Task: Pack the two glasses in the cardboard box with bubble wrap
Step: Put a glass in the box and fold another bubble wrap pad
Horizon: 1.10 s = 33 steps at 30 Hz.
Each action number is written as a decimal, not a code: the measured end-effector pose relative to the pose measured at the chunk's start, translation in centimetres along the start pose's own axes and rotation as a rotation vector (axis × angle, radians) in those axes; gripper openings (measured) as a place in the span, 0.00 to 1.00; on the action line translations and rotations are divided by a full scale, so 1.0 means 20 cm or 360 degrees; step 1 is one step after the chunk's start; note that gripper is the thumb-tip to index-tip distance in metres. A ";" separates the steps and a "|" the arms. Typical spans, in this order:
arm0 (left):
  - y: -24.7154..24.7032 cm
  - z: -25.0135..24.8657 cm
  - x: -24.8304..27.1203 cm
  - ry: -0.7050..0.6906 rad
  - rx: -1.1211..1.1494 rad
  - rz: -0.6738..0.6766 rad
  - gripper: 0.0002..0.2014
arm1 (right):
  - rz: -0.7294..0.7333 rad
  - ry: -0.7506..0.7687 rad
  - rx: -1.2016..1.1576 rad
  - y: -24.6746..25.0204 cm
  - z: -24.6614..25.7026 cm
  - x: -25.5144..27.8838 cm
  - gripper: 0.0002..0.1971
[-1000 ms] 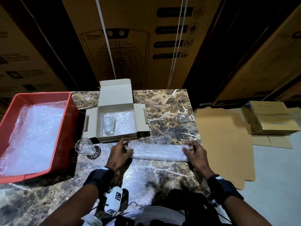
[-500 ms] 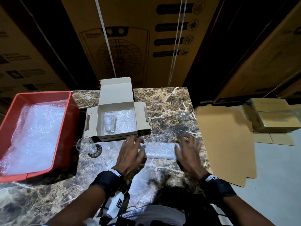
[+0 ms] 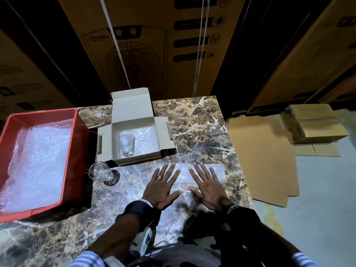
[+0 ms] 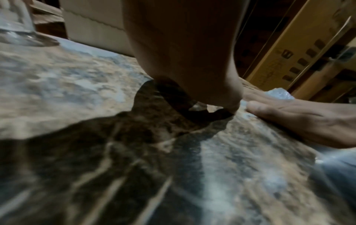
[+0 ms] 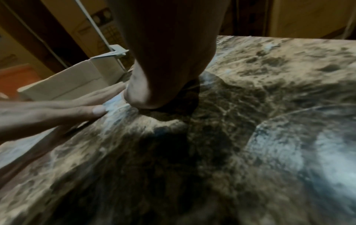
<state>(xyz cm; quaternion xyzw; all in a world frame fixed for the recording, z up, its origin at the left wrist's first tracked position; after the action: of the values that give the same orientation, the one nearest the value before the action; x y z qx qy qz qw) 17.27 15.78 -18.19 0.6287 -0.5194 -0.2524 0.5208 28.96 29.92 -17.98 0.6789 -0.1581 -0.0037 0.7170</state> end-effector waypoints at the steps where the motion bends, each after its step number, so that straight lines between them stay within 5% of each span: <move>1: 0.01 0.02 0.01 0.0001 -0.0009 -0.0007 0.40 | 0.0017 -0.0024 0.0011 0.00 -0.02 0.01 0.38; 21: 0.15 0.29 0.26 0.0326 0.0170 -0.0025 0.49 | 0.0016 -0.0390 -0.0124 -0.01 -0.27 0.17 0.49; 24: 0.21 0.22 0.23 0.0325 0.0220 -0.0136 0.52 | -0.0150 -0.0347 -0.0108 0.09 -0.27 0.16 0.44; 27: 0.26 0.11 0.17 0.0199 0.0187 -0.0244 0.49 | -0.0321 -0.0158 -0.0051 0.19 -0.20 0.14 0.26; 30: 0.28 -0.02 0.09 0.0042 0.0166 -0.0307 0.38 | -0.0424 0.0070 -0.0010 0.23 -0.10 0.11 0.12; 33: 0.29 -0.14 0.03 -0.0059 0.0150 -0.0304 0.28 | -0.0495 0.0106 -0.0015 0.25 -0.07 0.08 0.11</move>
<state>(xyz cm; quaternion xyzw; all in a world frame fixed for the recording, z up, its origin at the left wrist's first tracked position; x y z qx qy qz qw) 17.62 16.85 -11.79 0.6943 -0.4781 -0.2878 0.4544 29.76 31.29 -12.86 0.6916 -0.0269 -0.0929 0.7158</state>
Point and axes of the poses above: each hand's wrist, its own x-axis away from the middle knuckle, its own y-axis out of the back of the hand, z = x × y, the point moved 8 cm from there along -x, towards the middle knuckle, and after that the axes turned 7 degrees about x, right-handed, at the moved point
